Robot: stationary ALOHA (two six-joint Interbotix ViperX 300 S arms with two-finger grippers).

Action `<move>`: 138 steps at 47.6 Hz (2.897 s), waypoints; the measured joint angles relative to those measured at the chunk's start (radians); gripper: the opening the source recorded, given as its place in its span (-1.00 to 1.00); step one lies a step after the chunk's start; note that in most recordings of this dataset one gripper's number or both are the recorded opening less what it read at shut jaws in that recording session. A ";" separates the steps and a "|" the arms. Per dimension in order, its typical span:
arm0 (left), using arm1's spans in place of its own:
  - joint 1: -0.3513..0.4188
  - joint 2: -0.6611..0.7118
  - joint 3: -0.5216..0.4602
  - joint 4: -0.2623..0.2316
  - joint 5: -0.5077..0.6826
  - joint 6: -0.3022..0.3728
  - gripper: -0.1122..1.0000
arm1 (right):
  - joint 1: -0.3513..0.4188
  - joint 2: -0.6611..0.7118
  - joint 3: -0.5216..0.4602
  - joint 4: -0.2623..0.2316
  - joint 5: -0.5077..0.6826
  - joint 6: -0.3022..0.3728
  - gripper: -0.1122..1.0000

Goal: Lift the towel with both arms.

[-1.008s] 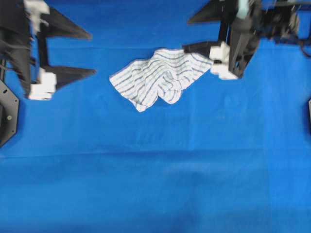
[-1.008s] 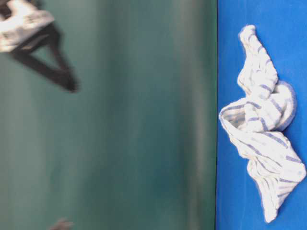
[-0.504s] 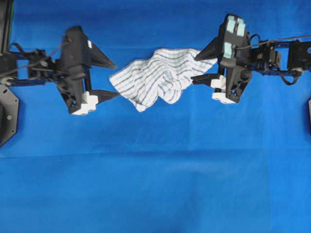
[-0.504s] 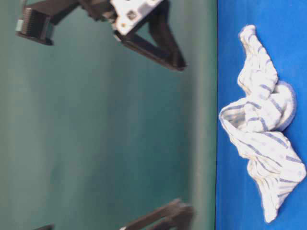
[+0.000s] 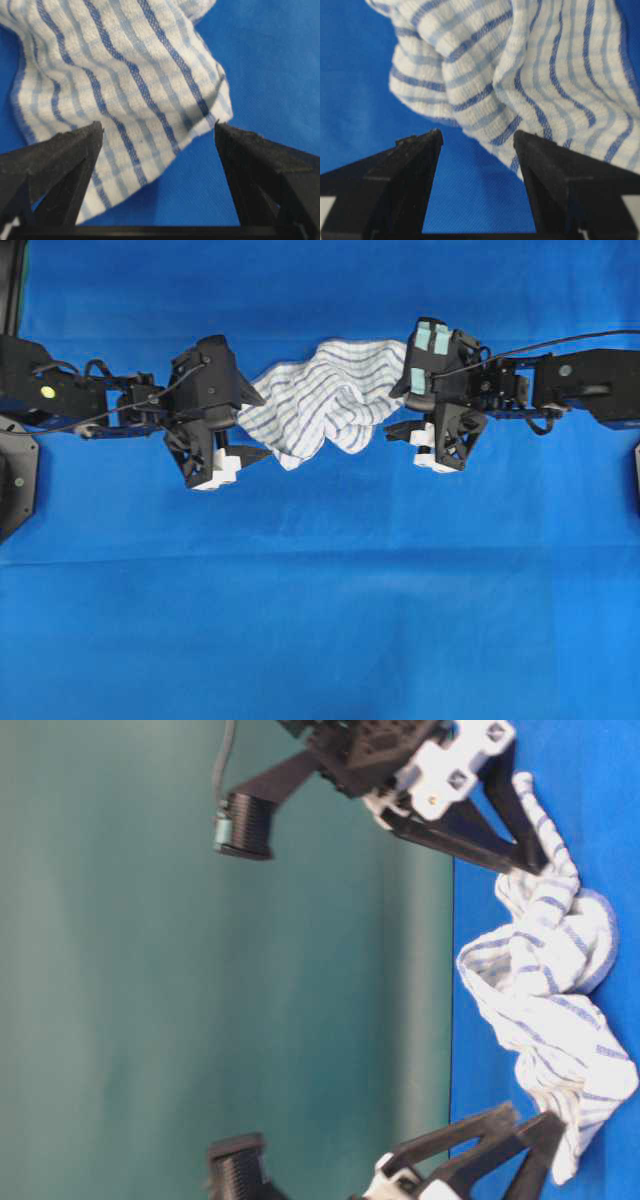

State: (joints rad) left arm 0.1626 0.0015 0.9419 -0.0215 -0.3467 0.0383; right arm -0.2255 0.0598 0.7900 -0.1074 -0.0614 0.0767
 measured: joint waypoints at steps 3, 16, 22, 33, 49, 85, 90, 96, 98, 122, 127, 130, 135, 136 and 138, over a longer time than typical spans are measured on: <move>0.000 0.032 -0.009 0.000 -0.025 0.005 0.77 | -0.006 0.025 0.000 0.000 -0.017 0.000 0.34; -0.002 0.118 -0.046 0.000 -0.044 0.005 0.77 | -0.029 0.095 -0.008 0.000 -0.063 0.000 0.34; 0.000 0.127 -0.049 0.000 -0.043 0.000 0.71 | -0.029 0.100 -0.012 0.000 -0.066 0.000 0.33; -0.002 0.126 -0.052 0.000 0.023 0.011 -0.08 | -0.031 0.100 -0.014 -0.008 -0.064 -0.017 -0.09; 0.005 0.086 -0.052 0.000 0.097 0.012 -0.78 | -0.037 0.075 -0.017 -0.017 -0.015 -0.012 -0.68; 0.066 -0.492 -0.066 0.002 0.433 0.012 -0.78 | -0.037 -0.350 -0.144 -0.018 0.299 -0.018 -0.68; 0.086 -0.594 -0.084 0.000 0.509 0.012 -0.78 | -0.038 -0.396 -0.193 -0.028 0.370 -0.029 -0.68; 0.115 -0.695 -0.098 0.000 0.586 0.012 -0.78 | -0.037 -0.439 -0.241 -0.048 0.436 -0.043 -0.68; 0.123 -0.729 -0.103 0.000 0.607 0.011 -0.78 | -0.038 -0.451 -0.256 -0.054 0.453 -0.048 -0.68; 0.137 -0.911 -0.173 0.002 0.647 0.012 -0.78 | -0.035 -0.529 -0.405 -0.094 0.520 -0.064 -0.68; 0.137 -0.913 -0.190 0.000 0.627 0.012 -0.78 | -0.037 -0.529 -0.423 -0.097 0.520 -0.075 -0.68; 0.137 -0.913 -0.193 0.000 0.614 0.012 -0.78 | -0.037 -0.529 -0.430 -0.098 0.520 -0.077 -0.68; 0.137 -0.913 -0.193 0.000 0.604 0.012 -0.78 | -0.037 -0.529 -0.431 -0.098 0.518 -0.077 -0.68; 0.137 -0.913 -0.193 0.000 0.603 0.012 -0.78 | -0.037 -0.529 -0.431 -0.098 0.520 -0.078 -0.68; 0.137 -0.913 -0.193 0.000 0.601 0.012 -0.78 | -0.037 -0.529 -0.431 -0.098 0.520 -0.078 -0.68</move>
State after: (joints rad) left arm 0.2991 -0.9112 0.7486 -0.0215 0.2546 0.0506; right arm -0.2623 -0.4694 0.3590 -0.2056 0.4587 -0.0015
